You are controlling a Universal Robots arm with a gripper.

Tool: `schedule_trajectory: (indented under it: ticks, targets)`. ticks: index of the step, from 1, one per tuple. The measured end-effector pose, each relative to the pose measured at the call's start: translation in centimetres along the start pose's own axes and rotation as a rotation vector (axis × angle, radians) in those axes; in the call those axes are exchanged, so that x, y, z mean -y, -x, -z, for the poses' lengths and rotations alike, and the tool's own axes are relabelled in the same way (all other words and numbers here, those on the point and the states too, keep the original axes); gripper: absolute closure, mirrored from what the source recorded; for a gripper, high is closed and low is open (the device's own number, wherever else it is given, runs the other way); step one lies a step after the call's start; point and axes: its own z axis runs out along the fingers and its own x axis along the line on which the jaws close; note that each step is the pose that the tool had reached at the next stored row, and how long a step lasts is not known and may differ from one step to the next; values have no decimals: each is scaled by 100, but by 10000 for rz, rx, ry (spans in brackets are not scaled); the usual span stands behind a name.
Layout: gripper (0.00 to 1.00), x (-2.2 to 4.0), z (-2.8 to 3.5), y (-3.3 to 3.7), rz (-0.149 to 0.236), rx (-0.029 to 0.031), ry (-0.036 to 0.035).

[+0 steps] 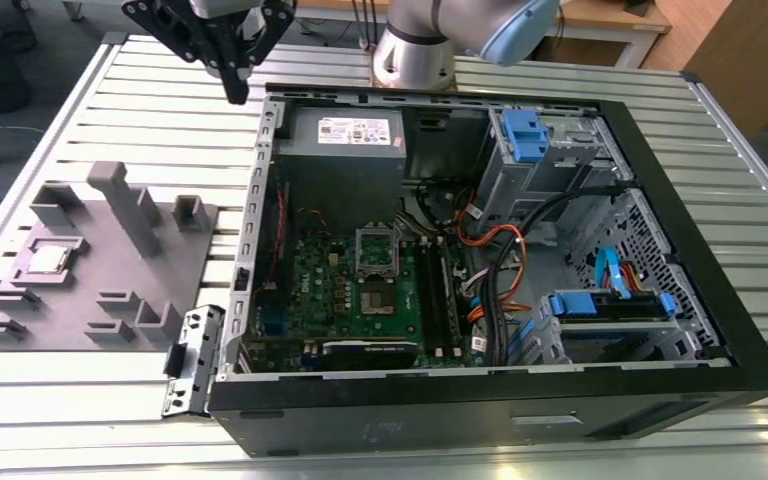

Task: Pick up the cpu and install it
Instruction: 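Reach for the cpu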

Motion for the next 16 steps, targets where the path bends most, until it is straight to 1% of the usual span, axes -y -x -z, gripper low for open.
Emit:
schedule_trajectory:
  ticks: [16]
  targets:
    - [89,16,14,-217,4,93,8]
